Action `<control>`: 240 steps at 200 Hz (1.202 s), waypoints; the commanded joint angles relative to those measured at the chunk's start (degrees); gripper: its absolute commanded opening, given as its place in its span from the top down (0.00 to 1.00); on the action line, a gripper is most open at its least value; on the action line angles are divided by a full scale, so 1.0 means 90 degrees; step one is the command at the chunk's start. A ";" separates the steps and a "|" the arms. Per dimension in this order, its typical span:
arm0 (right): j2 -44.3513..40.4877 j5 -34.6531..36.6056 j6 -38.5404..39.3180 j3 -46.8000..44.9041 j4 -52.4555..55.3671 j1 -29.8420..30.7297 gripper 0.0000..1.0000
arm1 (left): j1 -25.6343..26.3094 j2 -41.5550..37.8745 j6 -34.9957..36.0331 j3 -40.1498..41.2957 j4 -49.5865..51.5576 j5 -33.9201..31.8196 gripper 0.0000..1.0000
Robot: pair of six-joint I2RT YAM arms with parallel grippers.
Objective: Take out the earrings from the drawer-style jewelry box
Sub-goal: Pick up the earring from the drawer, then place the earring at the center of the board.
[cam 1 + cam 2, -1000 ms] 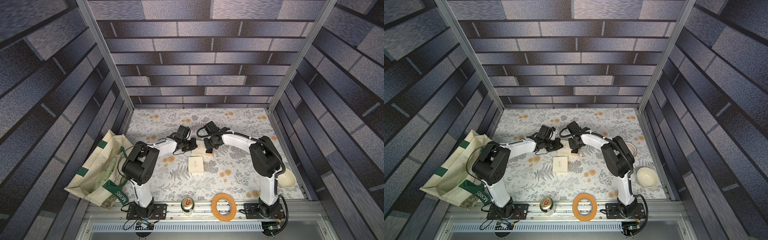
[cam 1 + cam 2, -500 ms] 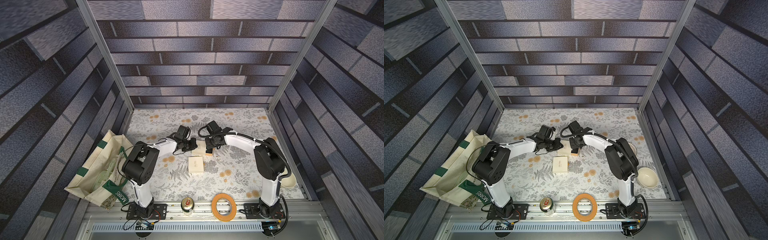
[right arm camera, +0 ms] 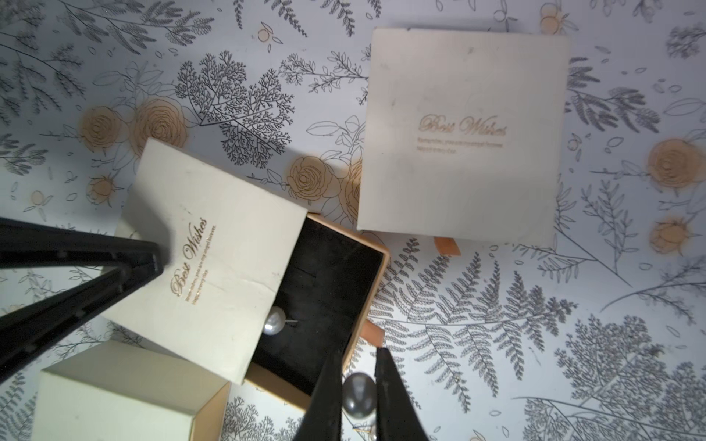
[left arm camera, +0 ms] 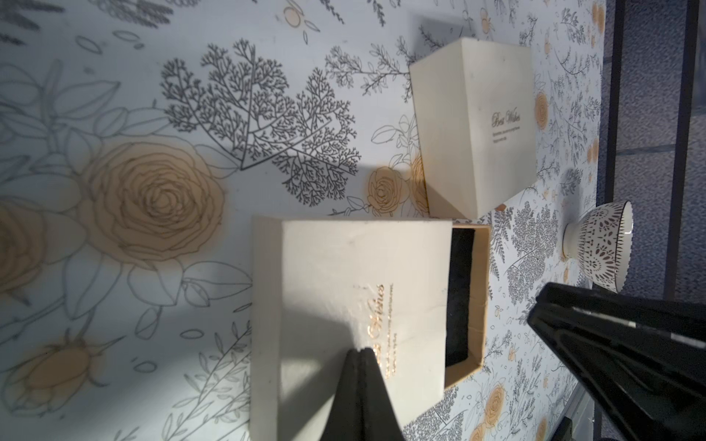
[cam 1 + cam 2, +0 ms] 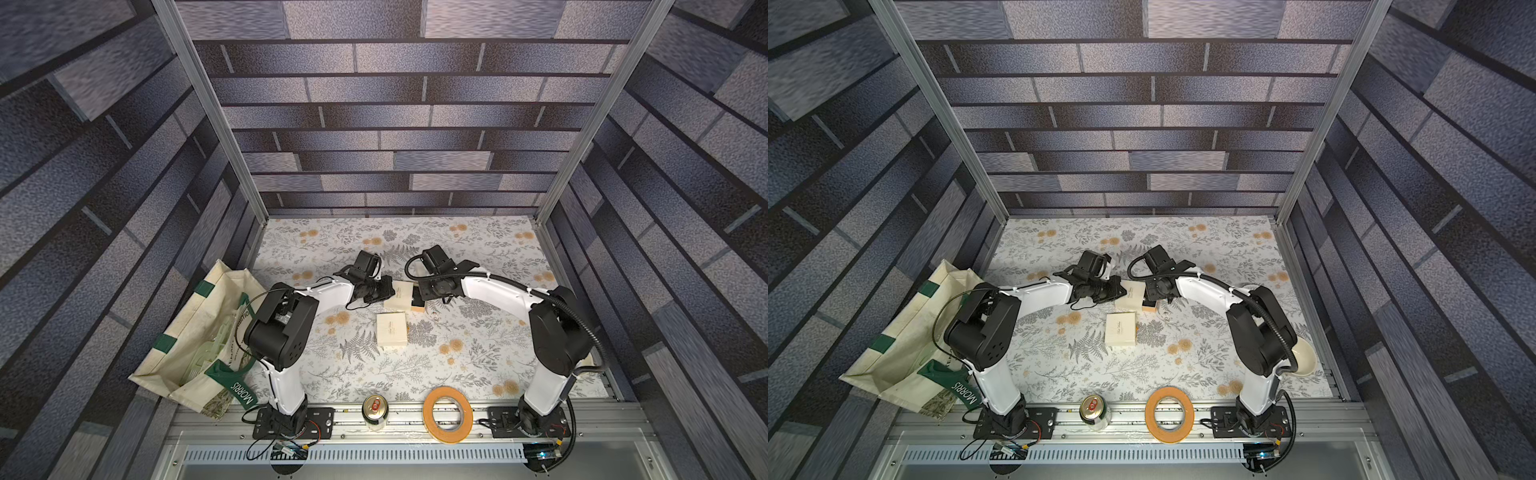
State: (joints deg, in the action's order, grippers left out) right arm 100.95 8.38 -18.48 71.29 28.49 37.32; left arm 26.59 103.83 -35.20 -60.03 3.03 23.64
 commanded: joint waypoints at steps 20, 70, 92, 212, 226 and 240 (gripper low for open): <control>-0.0528 0.0057 -0.0479 -0.0707 -0.0147 -0.0282 1.00 | -0.0044 0.0236 -0.0054 0.0147 0.0572 -0.0206 1.00; -0.0504 -0.0257 -0.0590 -0.1075 -0.0324 -0.0480 1.00 | -0.0035 0.0226 -0.0051 0.0156 0.0569 -0.0204 1.00; -0.0379 -0.0342 -0.0602 -0.1075 -0.0399 -0.0484 1.00 | -0.0034 0.0197 -0.0040 0.0166 0.0572 -0.0214 1.00; 0.0118 -0.0629 -0.0527 -0.1019 -0.0529 -0.0479 0.95 | -0.0044 0.0067 -0.0047 0.0282 0.0611 -0.0270 1.00; 0.0093 -0.0591 -0.0526 -0.0999 -0.0512 -0.0484 0.87 | -0.0047 0.0063 -0.0046 0.0283 0.0615 -0.0270 1.00; 0.0068 -0.0579 -0.0510 -0.0971 -0.0481 -0.0479 0.82 | -0.0044 0.0059 -0.0053 0.0274 0.0630 -0.0272 1.00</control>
State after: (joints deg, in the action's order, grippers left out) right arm 101.78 2.90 -23.14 61.87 23.99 32.86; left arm 26.59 103.81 -35.20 -59.90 2.90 23.64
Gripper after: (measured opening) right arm 0.165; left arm 0.042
